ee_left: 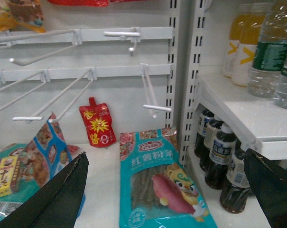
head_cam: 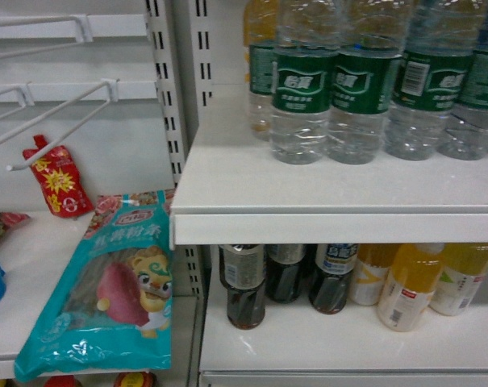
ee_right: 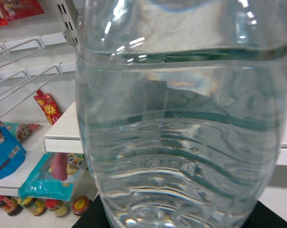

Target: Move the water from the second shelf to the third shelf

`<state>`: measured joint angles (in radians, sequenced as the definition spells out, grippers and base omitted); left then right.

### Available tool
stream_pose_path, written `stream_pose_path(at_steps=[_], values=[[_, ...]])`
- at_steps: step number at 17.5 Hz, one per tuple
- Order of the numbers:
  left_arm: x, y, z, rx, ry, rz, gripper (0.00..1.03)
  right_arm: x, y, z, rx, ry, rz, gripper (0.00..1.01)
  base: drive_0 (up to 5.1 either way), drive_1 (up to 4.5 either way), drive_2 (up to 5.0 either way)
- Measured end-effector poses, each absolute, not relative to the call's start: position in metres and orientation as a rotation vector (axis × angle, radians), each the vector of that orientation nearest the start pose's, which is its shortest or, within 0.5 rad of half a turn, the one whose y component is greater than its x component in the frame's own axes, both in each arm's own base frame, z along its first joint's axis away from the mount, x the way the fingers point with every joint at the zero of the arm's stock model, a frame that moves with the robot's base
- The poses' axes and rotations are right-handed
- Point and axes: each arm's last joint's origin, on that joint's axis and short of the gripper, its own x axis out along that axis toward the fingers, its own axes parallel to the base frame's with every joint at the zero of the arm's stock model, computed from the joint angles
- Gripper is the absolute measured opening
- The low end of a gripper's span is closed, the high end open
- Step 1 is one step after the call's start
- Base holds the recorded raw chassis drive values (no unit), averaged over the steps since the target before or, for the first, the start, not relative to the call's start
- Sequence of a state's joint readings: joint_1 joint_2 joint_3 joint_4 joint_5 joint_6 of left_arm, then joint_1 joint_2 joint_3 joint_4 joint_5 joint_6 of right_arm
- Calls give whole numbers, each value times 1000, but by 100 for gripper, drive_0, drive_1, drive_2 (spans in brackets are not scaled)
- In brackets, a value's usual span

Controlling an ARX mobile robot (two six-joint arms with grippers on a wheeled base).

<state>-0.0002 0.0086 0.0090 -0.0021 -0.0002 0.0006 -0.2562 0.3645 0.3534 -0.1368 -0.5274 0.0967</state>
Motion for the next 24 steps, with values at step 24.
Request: stream_pose_path(at_steps=[24], values=[[98,0,166,1,3,0,98,223,-22,256,11,232,83,38,-85,40,40]])
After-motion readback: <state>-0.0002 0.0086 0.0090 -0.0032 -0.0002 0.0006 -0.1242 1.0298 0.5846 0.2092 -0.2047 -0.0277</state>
